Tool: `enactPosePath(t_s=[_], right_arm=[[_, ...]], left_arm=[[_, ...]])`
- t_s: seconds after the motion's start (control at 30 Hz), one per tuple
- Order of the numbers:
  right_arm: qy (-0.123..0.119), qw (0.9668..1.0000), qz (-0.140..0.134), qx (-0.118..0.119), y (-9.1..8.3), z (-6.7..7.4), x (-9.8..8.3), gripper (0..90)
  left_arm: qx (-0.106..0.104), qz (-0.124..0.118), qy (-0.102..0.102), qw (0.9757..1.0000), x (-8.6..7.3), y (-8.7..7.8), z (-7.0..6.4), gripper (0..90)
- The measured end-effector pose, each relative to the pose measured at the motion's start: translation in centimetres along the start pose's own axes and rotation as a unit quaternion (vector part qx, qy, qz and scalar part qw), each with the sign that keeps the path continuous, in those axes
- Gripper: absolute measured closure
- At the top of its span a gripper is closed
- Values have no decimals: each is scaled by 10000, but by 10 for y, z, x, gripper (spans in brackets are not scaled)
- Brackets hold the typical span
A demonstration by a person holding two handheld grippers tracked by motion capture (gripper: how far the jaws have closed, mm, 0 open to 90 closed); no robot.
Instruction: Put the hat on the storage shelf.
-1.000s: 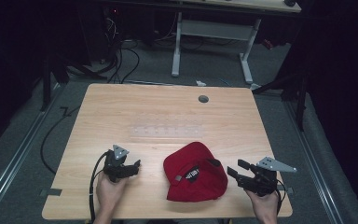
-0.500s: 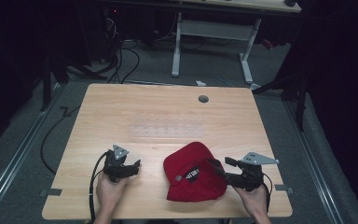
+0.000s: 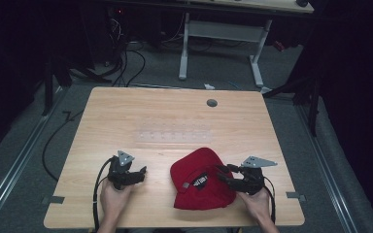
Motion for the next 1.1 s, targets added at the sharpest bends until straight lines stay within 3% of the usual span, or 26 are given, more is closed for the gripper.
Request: enactPosePath(t_s=[0.27,0.63,1.1], right_arm=[[-75,9998,5,-206,5,-5,-5,543],[-148,9998,33,-144,8,-5,-8,727],[204,9998,42,26,6,-3,-6,799]], left_arm=[[-28,-4,7,10000,0,0,-1,235],[-22,-8,4,10000,0,0,-1,237],[-21,-7,4,10000,0,0,-1,238]])
Point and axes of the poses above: each handheld gripper's, and its own axes: y roughly forward along the jaws, x roughly out of its top, z roughly to its left, the point moved 7 cm from there along y, roughly forward along the jaws, and after that the axes turned 1 degree about z, right-handed, at the moved point
